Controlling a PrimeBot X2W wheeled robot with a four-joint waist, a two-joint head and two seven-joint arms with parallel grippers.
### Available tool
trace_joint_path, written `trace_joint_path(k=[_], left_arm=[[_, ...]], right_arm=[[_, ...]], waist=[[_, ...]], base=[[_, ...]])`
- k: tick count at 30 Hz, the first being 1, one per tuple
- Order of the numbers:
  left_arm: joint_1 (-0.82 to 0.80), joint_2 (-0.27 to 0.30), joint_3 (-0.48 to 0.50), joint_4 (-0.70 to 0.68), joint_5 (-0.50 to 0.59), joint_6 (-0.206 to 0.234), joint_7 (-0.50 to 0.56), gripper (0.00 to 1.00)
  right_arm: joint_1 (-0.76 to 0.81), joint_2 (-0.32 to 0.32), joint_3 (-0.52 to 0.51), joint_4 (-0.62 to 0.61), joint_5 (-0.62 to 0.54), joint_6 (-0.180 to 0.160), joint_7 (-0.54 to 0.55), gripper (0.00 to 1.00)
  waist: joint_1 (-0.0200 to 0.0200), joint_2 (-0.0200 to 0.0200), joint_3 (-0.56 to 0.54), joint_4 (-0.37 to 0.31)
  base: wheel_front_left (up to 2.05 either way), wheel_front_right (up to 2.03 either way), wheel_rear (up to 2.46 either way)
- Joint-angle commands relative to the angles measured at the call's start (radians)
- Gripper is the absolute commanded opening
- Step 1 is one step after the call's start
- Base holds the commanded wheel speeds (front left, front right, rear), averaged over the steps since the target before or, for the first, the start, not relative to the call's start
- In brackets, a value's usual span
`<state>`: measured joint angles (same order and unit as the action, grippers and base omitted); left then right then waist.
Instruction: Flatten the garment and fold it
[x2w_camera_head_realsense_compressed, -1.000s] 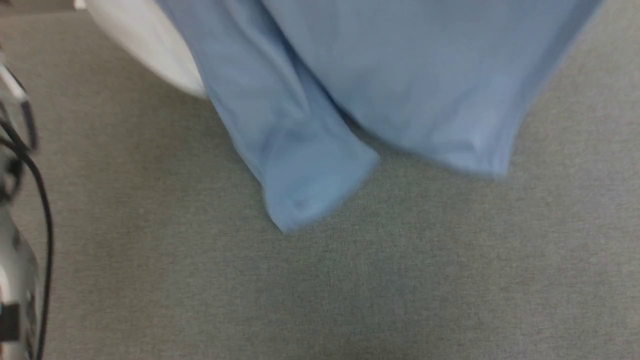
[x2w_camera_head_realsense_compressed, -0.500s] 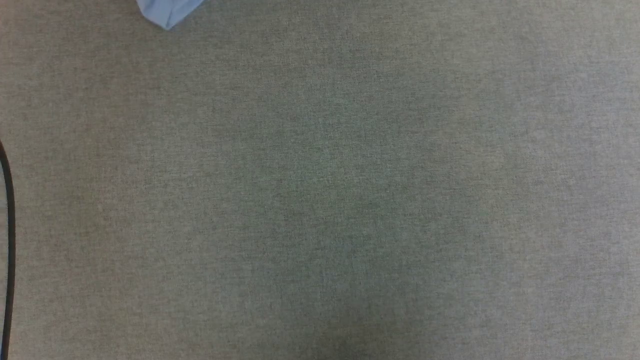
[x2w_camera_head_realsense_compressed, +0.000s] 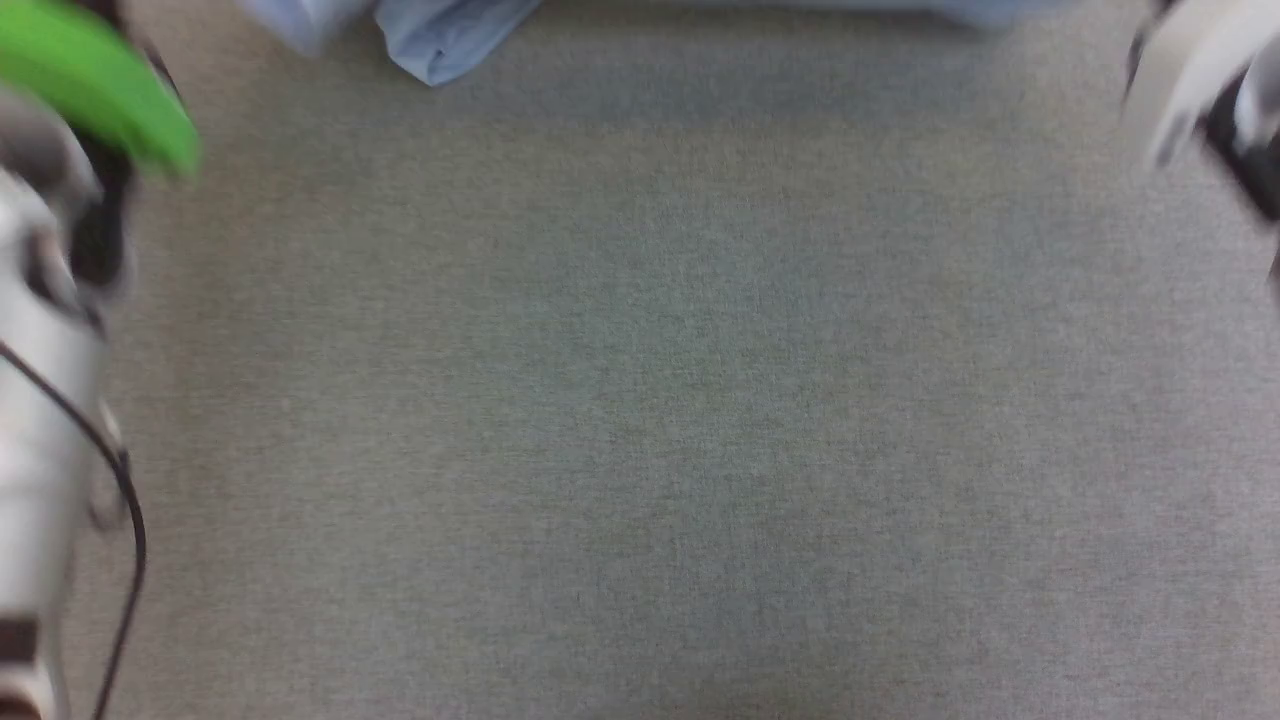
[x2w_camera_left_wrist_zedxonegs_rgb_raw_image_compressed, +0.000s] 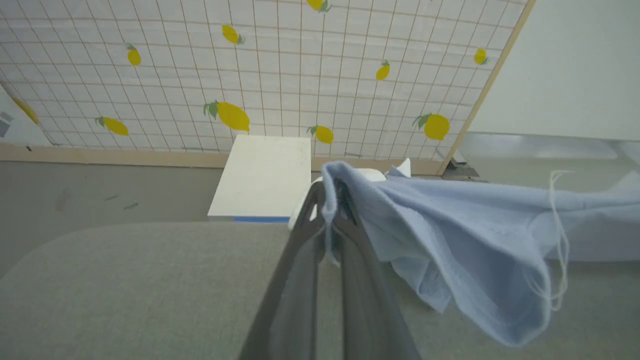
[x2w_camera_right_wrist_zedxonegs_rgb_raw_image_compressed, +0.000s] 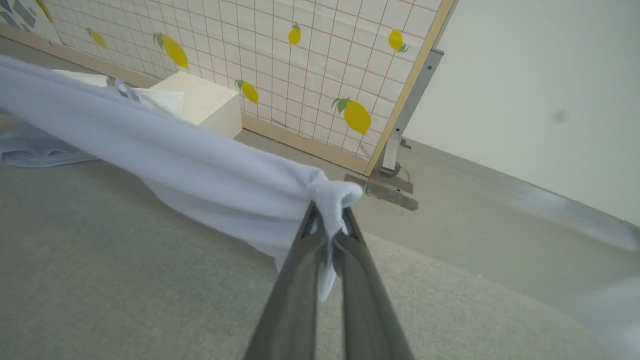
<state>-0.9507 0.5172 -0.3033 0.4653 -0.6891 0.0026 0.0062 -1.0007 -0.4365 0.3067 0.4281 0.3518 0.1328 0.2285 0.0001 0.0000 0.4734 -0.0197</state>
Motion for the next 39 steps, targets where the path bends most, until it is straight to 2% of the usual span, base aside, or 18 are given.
trace_joint_path(k=[1, 4, 7, 15, 19, 23, 28, 32, 35, 39], left_arm=[[0.094, 0.018, -0.013, -0.02, -0.032, -0.007, 0.052, 0.0], [0.265, 0.043, -0.045, -0.093, -0.081, -0.014, 0.167, 0.0], [0.447, 0.063, -0.064, -0.205, -0.125, 0.006, 0.233, 0.0], [0.854, 0.098, -0.112, -0.482, -0.216, 0.115, 0.356, 0.0], [0.977, 0.118, -0.132, -0.565, -0.217, 0.174, 0.381, 0.0], [1.048, 0.132, -0.152, -0.606, -0.205, 0.213, 0.396, 0.0], [1.101, 0.129, -0.18, -0.63, -0.185, 0.24, 0.392, 0.0], [1.118, 0.119, -0.195, -0.627, -0.145, 0.246, 0.344, 0.0], [1.12, 0.074, -0.189, -0.609, -0.102, 0.253, 0.231, 0.0], [1.092, 0.013, -0.186, -0.564, -0.003, 0.275, 0.05, 0.0]], right_arm=[[0.071, -0.022, 0.013, -0.016, 0.035, -0.002, 0.005, 0.0], [0.205, -0.049, 0.026, -0.065, 0.09, -0.002, 0.018, 0.0], [0.349, -0.081, 0.023, -0.12, 0.111, -0.002, 0.03, 0.0], [0.68, -0.111, -0.049, -0.256, 0.096, -0.002, 0.034, 0.0], [0.829, -0.1, -0.092, -0.314, 0.084, -0.002, 0.06, 0.0], [0.967, -0.081, -0.135, -0.366, 0.075, -0.002, 0.125, 0.0], [1.125, -0.03, -0.215, -0.435, 0.066, -0.002, 0.201, 0.0], [1.216, 0.031, -0.265, -0.48, 0.032, -0.002, 0.188, 0.0], [1.255, 0.111, -0.302, -0.476, 0.0, -0.002, 0.111, 0.0], [1.267, 0.184, -0.304, -0.449, -0.037, -0.002, -0.014, 0.0]], waist=[[-0.0001, 0.0, -0.083, 0.031], [-0.0001, 0.0, -0.133, 0.038], [-0.0001, 0.0, -0.178, 0.047], [-0.0001, 0.0, -0.25, 0.057], [-0.0001, 0.0, -0.276, 0.063], [-0.0001, 0.0, -0.295, 0.067], [-0.0001, 0.0, -0.308, 0.072], [-0.0001, 0.0, -0.316, 0.07], [-0.0001, 0.0, -0.322, 0.064], [-0.0001, 0.0, -0.33, 0.054]], base=[[0.0, 0.0, 0.0], [0.0, 0.0, 0.0], [0.0, 0.0, 0.0], [0.0, 0.0, 0.0], [0.0, 0.0, 0.0], [0.0, 0.0, 0.0], [0.0, 0.0, 0.0], [0.0, 0.0, 0.0], [0.0, 0.0, 0.0], [0.0, 0.0, 0.0]])
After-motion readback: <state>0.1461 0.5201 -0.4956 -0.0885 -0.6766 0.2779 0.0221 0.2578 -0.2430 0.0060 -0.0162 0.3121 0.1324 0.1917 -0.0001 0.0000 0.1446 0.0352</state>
